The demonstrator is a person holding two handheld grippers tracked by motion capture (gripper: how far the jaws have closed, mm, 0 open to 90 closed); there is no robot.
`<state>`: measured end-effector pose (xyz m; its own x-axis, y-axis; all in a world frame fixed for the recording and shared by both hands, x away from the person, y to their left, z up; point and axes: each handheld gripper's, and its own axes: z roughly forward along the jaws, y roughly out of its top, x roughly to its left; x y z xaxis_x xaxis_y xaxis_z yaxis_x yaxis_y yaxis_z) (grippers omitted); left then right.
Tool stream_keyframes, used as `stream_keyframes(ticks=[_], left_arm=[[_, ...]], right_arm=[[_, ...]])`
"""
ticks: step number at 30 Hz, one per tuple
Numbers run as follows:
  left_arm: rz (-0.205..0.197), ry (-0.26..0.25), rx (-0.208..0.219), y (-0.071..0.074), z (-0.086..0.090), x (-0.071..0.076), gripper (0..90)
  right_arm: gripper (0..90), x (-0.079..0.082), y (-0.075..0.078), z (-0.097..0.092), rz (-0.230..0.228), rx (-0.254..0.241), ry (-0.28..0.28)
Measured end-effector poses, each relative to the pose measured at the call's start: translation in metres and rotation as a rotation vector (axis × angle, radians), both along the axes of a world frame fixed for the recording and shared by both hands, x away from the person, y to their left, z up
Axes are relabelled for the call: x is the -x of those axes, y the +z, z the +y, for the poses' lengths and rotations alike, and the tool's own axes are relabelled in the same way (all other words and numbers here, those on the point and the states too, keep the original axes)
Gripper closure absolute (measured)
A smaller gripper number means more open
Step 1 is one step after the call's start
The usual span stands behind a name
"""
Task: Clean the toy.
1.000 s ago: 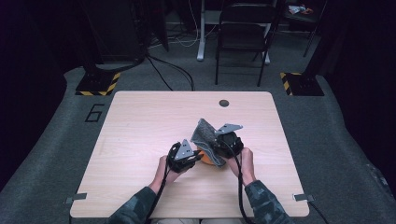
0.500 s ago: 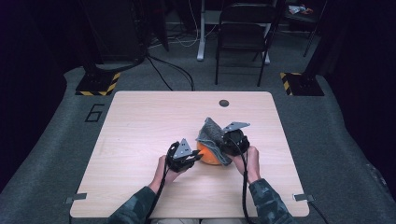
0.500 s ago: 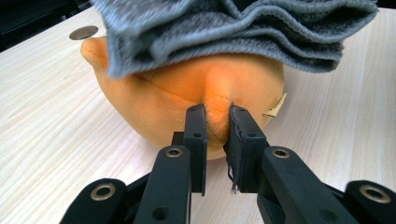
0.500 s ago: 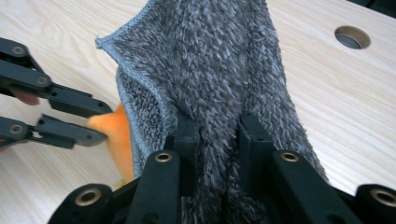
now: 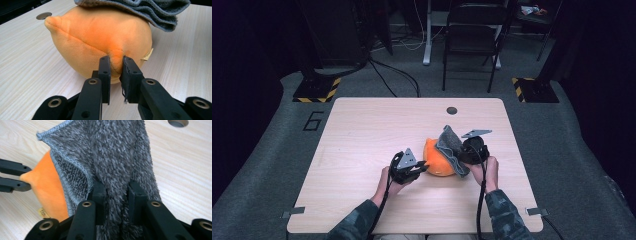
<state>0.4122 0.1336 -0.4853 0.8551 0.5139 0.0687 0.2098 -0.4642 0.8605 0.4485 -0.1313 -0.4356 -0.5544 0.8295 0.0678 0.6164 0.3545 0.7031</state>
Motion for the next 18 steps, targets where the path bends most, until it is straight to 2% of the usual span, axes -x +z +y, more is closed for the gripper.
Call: stream_keyframes(ticks=[5, 12, 15, 16, 18], left_arm=[[0.0, 0.002, -0.002, 0.0, 0.0, 0.0, 79.7], [-0.006, -0.006, -0.003, 0.0, -0.001, 0.001, 79.5], [-0.005, -0.004, -0.004, 0.0, -0.002, 0.001, 79.6], [-0.003, -0.002, -0.002, 0.0, -0.001, 0.001, 79.6], [-0.007, 0.001, -0.002, 0.0, -0.001, 0.0, 79.6]], right_arm=[[71.8, -0.005, -0.005, -0.01, 0.018, -0.003, -0.034], [71.9, -0.011, -0.019, -0.026, 0.071, -0.01, -0.081], [72.0, -0.012, -0.023, -0.029, 0.078, 0.023, -0.11], [72.1, -0.012, -0.025, -0.03, 0.075, 0.059, -0.113], [72.2, -0.014, -0.031, -0.032, 0.101, 0.088, -0.131]])
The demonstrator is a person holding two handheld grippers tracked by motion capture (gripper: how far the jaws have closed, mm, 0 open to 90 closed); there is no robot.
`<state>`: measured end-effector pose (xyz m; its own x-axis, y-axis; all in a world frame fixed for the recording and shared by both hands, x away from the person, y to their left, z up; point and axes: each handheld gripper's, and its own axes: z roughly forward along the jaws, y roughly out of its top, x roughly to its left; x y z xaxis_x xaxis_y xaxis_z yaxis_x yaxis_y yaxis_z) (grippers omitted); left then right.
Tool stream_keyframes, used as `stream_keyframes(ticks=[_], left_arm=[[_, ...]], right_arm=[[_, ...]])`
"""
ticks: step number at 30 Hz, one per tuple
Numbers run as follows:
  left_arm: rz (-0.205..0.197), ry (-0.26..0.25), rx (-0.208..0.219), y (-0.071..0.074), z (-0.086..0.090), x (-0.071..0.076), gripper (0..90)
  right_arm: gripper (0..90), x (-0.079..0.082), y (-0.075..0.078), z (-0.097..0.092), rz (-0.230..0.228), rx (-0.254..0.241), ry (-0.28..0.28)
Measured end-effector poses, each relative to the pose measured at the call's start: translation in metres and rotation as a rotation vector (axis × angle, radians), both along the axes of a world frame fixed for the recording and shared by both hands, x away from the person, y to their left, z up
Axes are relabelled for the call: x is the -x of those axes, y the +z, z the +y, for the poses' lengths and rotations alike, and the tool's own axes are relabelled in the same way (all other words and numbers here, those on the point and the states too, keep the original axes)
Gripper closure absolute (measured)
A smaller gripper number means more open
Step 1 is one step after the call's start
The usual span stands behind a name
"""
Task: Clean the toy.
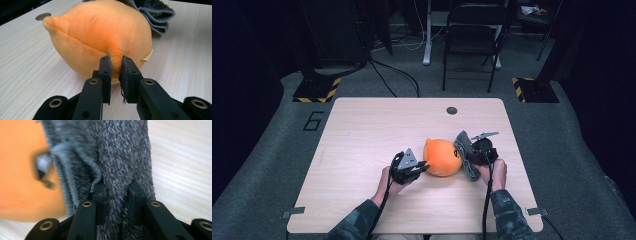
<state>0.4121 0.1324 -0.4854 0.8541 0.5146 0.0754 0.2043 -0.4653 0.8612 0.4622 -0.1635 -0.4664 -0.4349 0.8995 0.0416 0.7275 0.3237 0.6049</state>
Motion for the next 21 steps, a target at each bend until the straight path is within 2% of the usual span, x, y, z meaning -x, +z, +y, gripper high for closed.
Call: stream_keyframes(ticks=[2, 4, 6, 9, 11, 13, 16, 21], left_arm=[[-0.004, 0.001, 0.001, 0.0, 0.0, 0.0, 79.7], [-0.011, 0.0, -0.001, 0.001, 0.0, 0.0, 79.9], [-0.01, 0.004, 0.002, 0.0, 0.001, -0.001, 79.9], [-0.013, 0.003, 0.005, 0.001, 0.001, -0.001, 79.8], [-0.013, 0.0, 0.006, 0.001, 0.0, 0.0, 79.8], [-0.013, -0.002, 0.004, 0.001, 0.0, 0.0, 79.8], [-0.013, -0.005, 0.001, 0.001, 0.0, 0.001, 79.6], [-0.014, -0.003, -0.002, 0.002, -0.001, 0.003, 79.4]], right_arm=[[72.5, -0.001, -0.002, -0.003, -0.002, 0.0, -0.008], [72.9, 0.0, 0.003, -0.005, -0.009, -0.01, -0.014], [73.1, 0.002, 0.012, -0.007, -0.039, -0.017, -0.018], [73.1, 0.007, 0.03, -0.008, -0.096, -0.049, -0.009], [73.1, 0.01, 0.041, -0.006, -0.117, -0.079, 0.0], [73.1, 0.014, 0.052, -0.002, -0.152, -0.091, 0.031], [73.0, 0.02, 0.064, 0.012, -0.176, -0.128, 0.083], [72.8, 0.031, 0.073, 0.046, -0.205, -0.128, 0.189]])
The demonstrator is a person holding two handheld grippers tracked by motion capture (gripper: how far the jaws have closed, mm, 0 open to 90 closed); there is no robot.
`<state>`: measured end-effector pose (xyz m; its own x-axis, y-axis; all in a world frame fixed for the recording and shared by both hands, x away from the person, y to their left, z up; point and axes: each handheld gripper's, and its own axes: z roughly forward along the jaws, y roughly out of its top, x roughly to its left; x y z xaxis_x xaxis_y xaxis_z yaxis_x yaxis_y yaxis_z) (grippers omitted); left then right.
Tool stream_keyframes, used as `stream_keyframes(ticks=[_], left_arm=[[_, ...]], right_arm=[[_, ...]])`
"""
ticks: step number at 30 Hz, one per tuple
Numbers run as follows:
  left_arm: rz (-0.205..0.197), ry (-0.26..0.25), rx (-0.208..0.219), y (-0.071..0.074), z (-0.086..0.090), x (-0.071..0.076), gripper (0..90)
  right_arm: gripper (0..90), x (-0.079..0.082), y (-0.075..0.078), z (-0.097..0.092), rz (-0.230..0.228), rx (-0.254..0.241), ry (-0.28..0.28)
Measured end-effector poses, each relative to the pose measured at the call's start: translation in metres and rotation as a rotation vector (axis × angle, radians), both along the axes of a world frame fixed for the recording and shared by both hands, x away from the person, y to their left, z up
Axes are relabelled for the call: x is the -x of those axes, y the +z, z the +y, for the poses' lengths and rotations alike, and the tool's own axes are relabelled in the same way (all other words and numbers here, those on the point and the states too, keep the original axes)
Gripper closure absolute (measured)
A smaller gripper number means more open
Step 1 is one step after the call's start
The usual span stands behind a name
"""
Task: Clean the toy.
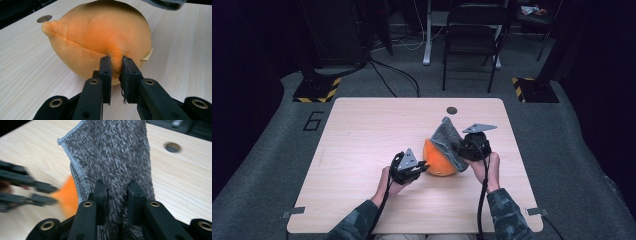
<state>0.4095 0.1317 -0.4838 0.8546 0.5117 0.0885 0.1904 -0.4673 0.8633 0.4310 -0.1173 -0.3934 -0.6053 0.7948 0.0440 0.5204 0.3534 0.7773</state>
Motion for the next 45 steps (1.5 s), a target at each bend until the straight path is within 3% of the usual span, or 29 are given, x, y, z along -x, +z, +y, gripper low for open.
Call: stream_keyframes(ticks=[7, 11, 15, 18, 20, 29, 45], left_arm=[[-0.004, -0.001, -0.001, 0.001, -0.001, 0.002, 79.4], [-0.006, -0.002, 0.001, 0.001, -0.002, 0.002, 79.4], [-0.005, -0.005, -0.012, 0.0, -0.004, 0.003, 79.4], [0.002, -0.005, -0.006, 0.0, -0.003, 0.003, 79.7], [0.0, -0.007, -0.011, 0.0, -0.003, 0.003, 80.0], [0.006, -0.01, -0.004, -0.001, -0.002, 0.002, 80.3], [0.02, -0.002, 0.001, -0.001, 0.001, 0.0, 80.3]], right_arm=[[72.1, 0.005, -0.008, 0.03, -0.002, 0.036, 0.049], [71.2, 0.006, -0.016, 0.038, -0.013, 0.022, 0.067], [70.8, 0.005, -0.029, 0.048, -0.025, 0.09, 0.09], [71.1, 0.005, -0.032, 0.051, -0.027, 0.105, 0.081], [71.2, 0.005, -0.031, 0.05, -0.038, 0.131, 0.096], [71.2, 0.003, -0.028, 0.04, -0.008, 0.129, 0.071], [70.7, -0.015, -0.036, -0.005, 0.078, 0.073, -0.035]])
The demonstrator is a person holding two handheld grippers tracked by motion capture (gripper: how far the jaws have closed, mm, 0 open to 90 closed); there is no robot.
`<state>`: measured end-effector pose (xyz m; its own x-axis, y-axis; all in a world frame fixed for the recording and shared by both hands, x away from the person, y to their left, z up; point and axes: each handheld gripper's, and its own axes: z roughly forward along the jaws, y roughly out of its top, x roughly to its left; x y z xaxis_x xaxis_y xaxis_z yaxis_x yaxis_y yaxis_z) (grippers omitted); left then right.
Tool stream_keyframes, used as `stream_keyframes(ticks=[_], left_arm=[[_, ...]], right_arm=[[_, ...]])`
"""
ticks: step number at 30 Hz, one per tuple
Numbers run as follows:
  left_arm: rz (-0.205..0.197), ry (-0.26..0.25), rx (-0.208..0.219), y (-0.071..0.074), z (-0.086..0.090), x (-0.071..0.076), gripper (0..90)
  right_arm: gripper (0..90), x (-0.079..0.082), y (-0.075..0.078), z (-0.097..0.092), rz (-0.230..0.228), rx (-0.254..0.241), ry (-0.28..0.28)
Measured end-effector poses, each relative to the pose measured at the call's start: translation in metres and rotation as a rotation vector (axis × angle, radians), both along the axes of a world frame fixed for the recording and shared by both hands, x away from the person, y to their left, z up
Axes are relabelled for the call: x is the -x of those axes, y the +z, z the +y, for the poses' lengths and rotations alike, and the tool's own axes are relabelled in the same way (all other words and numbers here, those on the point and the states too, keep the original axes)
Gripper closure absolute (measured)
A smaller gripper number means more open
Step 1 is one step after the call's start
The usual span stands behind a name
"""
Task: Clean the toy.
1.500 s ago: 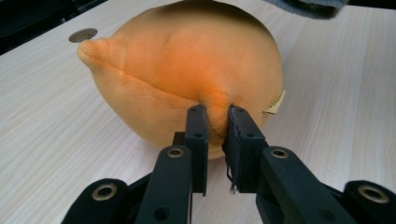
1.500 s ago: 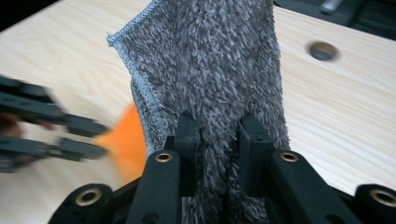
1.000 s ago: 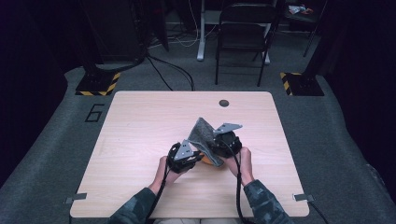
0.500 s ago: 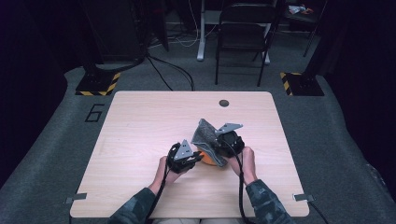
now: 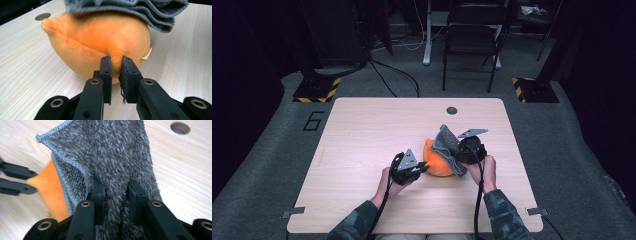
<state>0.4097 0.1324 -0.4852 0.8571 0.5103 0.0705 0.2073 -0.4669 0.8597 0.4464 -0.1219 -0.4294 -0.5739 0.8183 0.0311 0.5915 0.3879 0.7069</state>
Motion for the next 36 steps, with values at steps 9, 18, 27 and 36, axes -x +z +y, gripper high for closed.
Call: stream_keyframes(ticks=[9, 18, 27, 36], left_arm=[[0.003, 0.002, 0.006, -0.001, 0.001, -0.001, 80.3], [0.004, 0.005, 0.003, -0.001, 0.0, -0.001, 80.3], [0.022, 0.019, 0.023, -0.003, 0.004, -0.004, 80.3], [0.01, 0.019, 0.02, -0.003, 0.004, -0.004, 80.1]], right_arm=[[70.6, -0.009, -0.011, -0.022, 0.055, -0.02, -0.071], [70.5, -0.018, -0.027, -0.04, 0.123, -0.014, -0.131], [71.8, -0.025, -0.055, -0.04, 0.2, 0.121, -0.173], [73.5, -0.002, 0.02, -0.058, -0.016, -0.042, -0.191]])
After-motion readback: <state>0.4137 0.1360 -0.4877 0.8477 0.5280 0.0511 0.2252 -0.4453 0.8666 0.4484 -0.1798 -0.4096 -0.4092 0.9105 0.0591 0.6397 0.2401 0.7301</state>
